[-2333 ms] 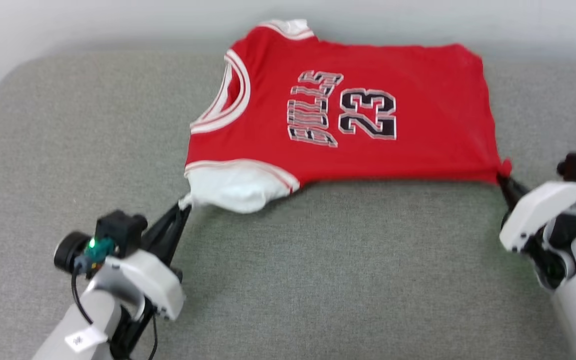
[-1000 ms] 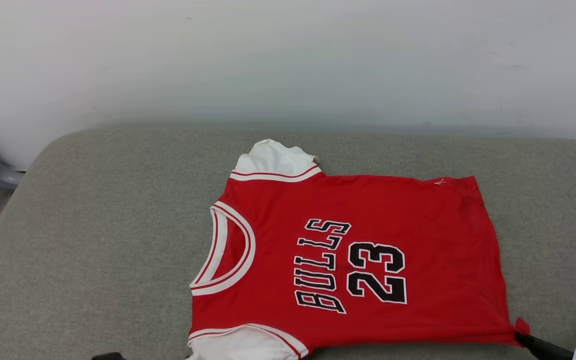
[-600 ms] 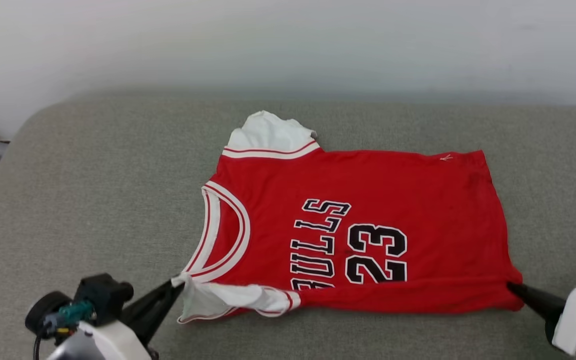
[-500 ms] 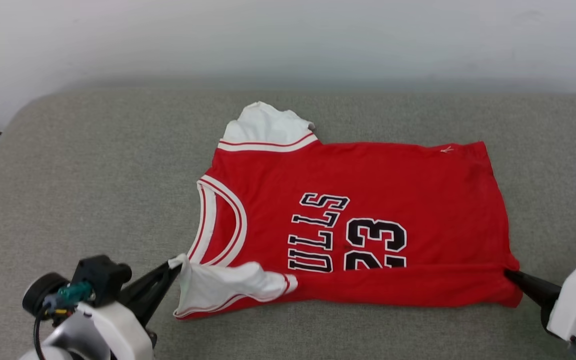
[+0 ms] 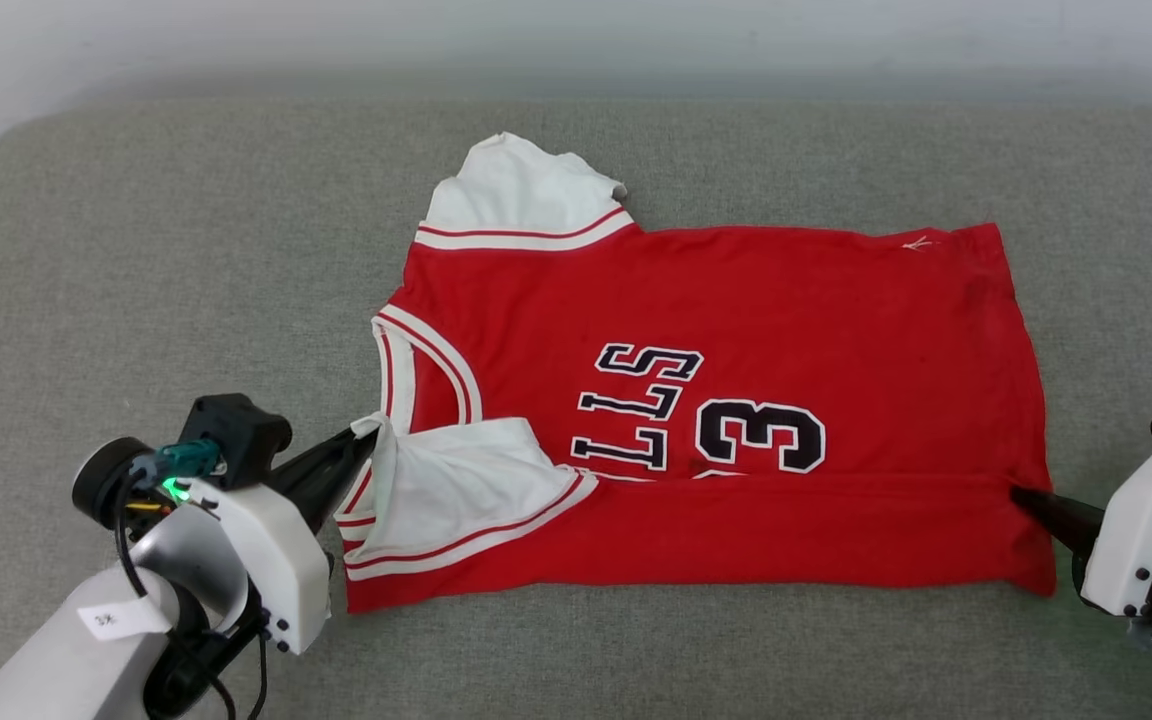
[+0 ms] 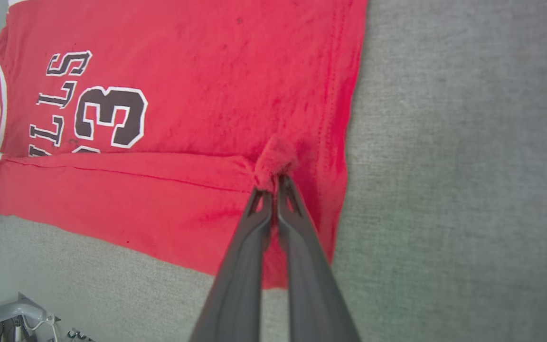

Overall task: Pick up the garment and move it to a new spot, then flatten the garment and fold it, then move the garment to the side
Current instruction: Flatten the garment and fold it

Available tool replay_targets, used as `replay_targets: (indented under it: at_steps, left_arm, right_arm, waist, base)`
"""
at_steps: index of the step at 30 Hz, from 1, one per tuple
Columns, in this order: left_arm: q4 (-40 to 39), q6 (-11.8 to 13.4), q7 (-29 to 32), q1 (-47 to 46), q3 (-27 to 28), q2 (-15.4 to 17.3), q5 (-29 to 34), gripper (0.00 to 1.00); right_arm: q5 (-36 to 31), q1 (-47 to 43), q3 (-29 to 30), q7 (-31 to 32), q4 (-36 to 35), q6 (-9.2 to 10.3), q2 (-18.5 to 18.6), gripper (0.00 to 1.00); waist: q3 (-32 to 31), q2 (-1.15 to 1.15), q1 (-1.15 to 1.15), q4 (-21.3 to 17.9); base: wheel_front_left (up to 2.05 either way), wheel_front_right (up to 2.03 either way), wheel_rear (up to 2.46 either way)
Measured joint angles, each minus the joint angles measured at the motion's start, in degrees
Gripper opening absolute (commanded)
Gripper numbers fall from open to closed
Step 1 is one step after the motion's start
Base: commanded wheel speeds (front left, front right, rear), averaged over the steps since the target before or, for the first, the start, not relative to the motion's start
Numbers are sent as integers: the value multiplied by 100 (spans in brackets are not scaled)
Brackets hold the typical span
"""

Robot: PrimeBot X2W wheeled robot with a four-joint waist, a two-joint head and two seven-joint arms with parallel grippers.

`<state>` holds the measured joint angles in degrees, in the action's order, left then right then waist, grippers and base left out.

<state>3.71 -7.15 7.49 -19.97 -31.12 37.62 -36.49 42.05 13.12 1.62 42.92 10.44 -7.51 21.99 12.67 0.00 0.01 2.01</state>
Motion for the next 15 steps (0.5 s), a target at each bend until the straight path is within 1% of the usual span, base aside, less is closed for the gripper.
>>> replay_targets:
  at_steps: [9,10,11,12,13,15]
  left_arm:
    - [719,-26,-57,-474,-374,-146,-14,0]
    - [825,-25,-13,-501,-404,-160,-1,13]
    - [956,5,30,-521,-428,-163,32,87]
    - [1055,42,63,-530,-469,-168,102,100]
    - [1125,89,7,-532,-470,-192,148,100]
    - [1225,199,-162,-552,-415,-347,129,100]
  right_arm:
    - [-243,169,-42,44,188,0,-122,0]
    - [-299,195,-53,8,214,0,-123,0]
    - [-348,210,-70,-70,223,0,-123,48]
    - [-353,213,-68,-116,257,0,-141,100]
    - [-352,213,-71,-171,285,0,-174,100]
    - [-332,207,-118,-236,314,0,-230,100]
  waist:
    - [185,0,0,2]
    - [182,0,0,1]
    - [170,0,0,4]
    - [148,0,0,8]
    - [124,0,0,10]
    - [51,0,0,18]
  base:
    - [0,0,0]
    - [0,0,0]
    - [0,0,0]
    - [0,0,0]
    - [0,0,0]
    - [0,0,0]
